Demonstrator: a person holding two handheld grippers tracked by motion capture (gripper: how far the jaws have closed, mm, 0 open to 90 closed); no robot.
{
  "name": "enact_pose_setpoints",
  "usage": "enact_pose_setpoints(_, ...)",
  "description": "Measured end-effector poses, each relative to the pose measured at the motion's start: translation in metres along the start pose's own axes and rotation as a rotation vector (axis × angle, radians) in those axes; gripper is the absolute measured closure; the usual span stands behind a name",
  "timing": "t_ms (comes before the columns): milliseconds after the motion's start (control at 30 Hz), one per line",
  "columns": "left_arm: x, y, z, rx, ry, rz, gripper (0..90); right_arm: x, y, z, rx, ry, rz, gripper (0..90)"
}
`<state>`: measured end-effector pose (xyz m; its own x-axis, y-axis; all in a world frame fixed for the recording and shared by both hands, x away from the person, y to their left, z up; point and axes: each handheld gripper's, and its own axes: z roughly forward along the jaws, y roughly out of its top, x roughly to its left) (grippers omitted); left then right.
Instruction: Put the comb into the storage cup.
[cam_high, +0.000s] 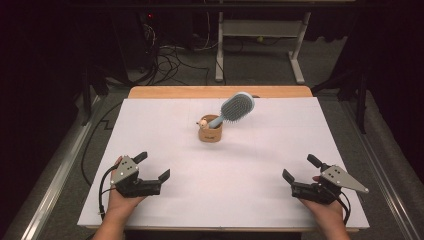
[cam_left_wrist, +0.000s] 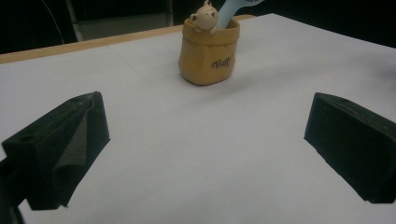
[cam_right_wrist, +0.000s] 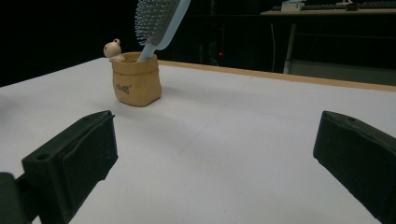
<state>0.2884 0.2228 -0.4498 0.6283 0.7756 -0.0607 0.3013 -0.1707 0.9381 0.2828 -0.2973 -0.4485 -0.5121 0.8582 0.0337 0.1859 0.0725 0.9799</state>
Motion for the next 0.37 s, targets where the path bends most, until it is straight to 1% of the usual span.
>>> enact_pose_setpoints(200, -0.0008, 0.0007, -0.0022, -0.013, 0.0, -0.007, 1.2, 0.0045, 0.0014, -0.0014, -0.01, -0.001, -0.004, 0.3)
enact_pose_setpoints(367, -0.0006, 0.0008, -0.0016, -0.014, -0.004, -0.008, 1.1, 0.0033, 0.0015, -0.0015, -0.017, -0.01, -0.009, 0.3)
